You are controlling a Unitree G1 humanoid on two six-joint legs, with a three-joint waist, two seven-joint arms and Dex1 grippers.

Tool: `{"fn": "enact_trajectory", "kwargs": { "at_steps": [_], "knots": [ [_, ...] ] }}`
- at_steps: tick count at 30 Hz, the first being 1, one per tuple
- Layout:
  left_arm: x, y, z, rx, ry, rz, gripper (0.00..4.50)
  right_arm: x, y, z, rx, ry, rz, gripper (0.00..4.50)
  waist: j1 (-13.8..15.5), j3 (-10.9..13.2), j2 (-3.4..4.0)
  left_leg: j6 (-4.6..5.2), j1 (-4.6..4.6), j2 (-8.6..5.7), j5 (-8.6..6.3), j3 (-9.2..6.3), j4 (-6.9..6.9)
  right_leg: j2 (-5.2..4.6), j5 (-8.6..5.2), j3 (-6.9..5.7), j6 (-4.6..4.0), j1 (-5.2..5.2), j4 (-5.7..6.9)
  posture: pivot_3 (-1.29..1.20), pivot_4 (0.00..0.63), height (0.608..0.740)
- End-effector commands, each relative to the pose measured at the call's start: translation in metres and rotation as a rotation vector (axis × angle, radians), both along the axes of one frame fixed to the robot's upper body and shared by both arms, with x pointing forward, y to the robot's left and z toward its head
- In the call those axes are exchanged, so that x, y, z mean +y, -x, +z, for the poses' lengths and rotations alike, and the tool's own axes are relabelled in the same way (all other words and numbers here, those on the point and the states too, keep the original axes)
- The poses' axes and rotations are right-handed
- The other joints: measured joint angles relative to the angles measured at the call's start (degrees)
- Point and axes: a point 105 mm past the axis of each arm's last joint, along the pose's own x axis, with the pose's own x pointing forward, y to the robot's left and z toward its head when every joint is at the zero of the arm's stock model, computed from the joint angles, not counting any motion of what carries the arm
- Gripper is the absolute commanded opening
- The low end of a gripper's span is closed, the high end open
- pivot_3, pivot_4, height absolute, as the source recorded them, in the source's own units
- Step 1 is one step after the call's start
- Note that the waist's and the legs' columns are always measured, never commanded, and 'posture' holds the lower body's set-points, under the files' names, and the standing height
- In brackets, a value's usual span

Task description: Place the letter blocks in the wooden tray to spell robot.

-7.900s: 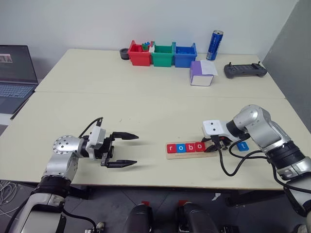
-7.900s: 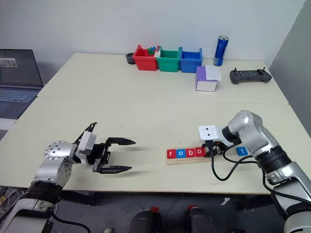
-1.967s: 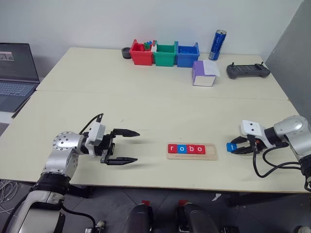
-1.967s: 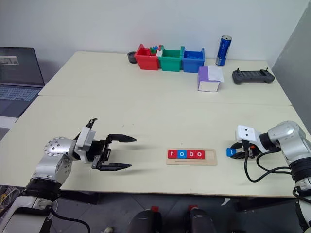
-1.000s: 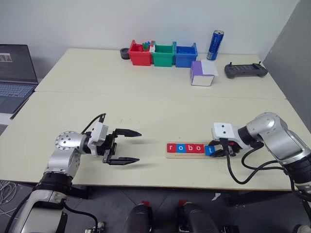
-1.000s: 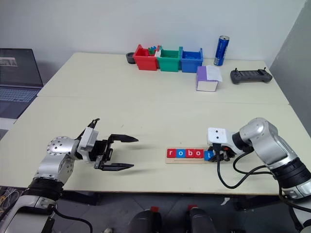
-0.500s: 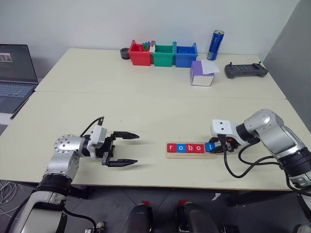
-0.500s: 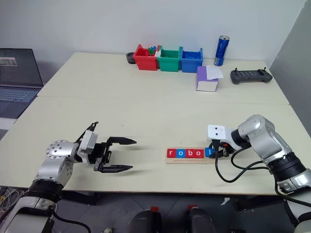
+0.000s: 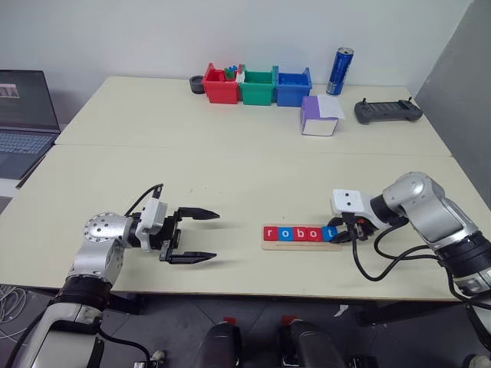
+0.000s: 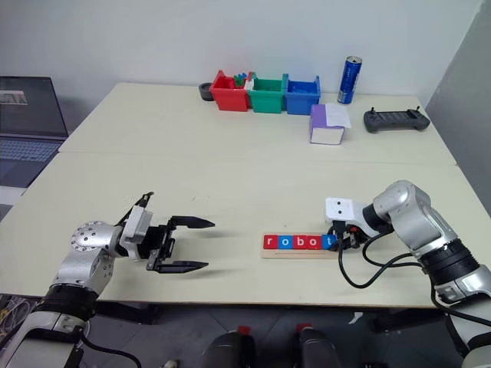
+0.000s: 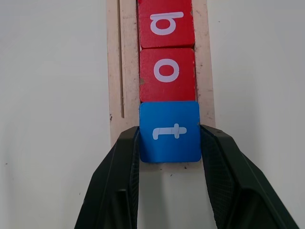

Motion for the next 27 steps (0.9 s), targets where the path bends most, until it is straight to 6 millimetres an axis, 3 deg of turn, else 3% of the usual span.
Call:
{"fn": "enact_trajectory", "kwargs": {
  "at_steps": [1,15,20,24,27],
  "knots": [
    [0.0,0.001,0.009,-0.033,0.004,-0.012,4.5,0.006,-0.001,0.008,-0.032,0.003,0.024,1.46,-0.01,0.0,0.0,0.0,0.0,0.0,0.0,0.0,0.0,0.0,0.0,0.0,0.0,0.0,0.0,0.0,0.15,0.74],
    [0.002,-0.001,0.008,-0.031,0.002,-0.003,4.5,0.008,-0.001,0.008,-0.051,0.011,0.048,1.46,-0.02,0.0,0.0,0.0,0.0,0.0,0.0,0.0,0.0,0.0,0.0,0.0,0.0,-0.01,0.02,0.0,0.15,0.74],
    [-0.003,0.0,0.012,-0.036,0.007,-0.021,4.5,0.009,-0.002,0.012,-0.057,-0.009,0.036,3.21,-0.02,0.0,0.0,-0.01,0.0,0.0,0.0,0.0,0.0,0.0,0.0,0.0,0.0,-0.01,0.02,0.0,0.15,0.74],
    [-0.005,0.0,0.015,-0.035,0.008,-0.028,4.5,0.012,-0.005,0.028,-0.087,-0.056,0.03,4.49,-0.02,0.0,0.0,-0.01,0.0,0.0,0.0,0.0,0.0,0.0,0.0,0.0,0.0,-0.01,0.03,0.0,0.15,0.74],
    [-0.006,0.0,0.018,-0.04,0.012,-0.03,4.5,0.012,-0.004,0.053,-0.112,-0.145,-0.004,4.49,-0.01,0.0,0.0,-0.01,0.0,0.0,0.01,0.0,0.0,0.0,0.0,0.01,0.0,-0.02,0.04,0.0,0.15,0.74]
  ]
}}
